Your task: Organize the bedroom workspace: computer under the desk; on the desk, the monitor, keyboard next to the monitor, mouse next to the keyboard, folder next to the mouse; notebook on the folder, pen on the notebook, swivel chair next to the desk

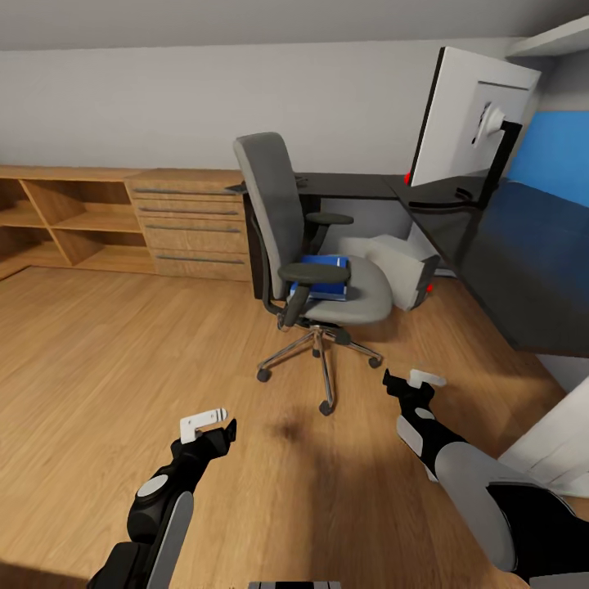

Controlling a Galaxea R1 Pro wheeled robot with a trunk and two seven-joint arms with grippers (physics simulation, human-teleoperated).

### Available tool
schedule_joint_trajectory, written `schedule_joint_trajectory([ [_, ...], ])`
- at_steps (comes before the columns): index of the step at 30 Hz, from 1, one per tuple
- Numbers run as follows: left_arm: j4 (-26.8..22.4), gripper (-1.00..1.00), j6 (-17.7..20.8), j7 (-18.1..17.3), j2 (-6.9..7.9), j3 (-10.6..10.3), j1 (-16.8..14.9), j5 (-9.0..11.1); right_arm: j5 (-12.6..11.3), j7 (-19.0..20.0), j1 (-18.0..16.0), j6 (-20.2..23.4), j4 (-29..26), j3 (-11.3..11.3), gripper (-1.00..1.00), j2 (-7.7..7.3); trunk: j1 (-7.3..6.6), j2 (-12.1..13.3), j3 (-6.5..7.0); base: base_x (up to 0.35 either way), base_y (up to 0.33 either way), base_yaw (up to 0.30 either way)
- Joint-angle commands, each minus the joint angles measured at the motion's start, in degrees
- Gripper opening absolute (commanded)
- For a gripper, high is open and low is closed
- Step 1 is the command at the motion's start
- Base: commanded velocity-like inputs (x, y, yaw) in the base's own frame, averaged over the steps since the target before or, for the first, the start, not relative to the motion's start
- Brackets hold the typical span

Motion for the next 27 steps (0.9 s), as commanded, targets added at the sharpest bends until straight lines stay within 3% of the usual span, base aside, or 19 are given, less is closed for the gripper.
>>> schedule_joint_trajectory([
  [1, -0.07, 1.00, 0.19, 0.51, 0.01, -0.08, -0.03, 0.61, -0.26, 0.06, -0.04, -0.25, 0.04, -0.08, 1.00, 0.02, -0.02, -0.02, -0.05, 0.000, 0.000, 0.000],
  [27, -0.07, 1.00, 0.24, 0.24, 0.09, -0.22, -0.03, 0.61, -0.26, -0.03, -0.07, -0.41, -0.06, -0.30, 1.00, -0.11, -0.02, -0.02, 0.82, 0.000, 0.000, 0.000],
])
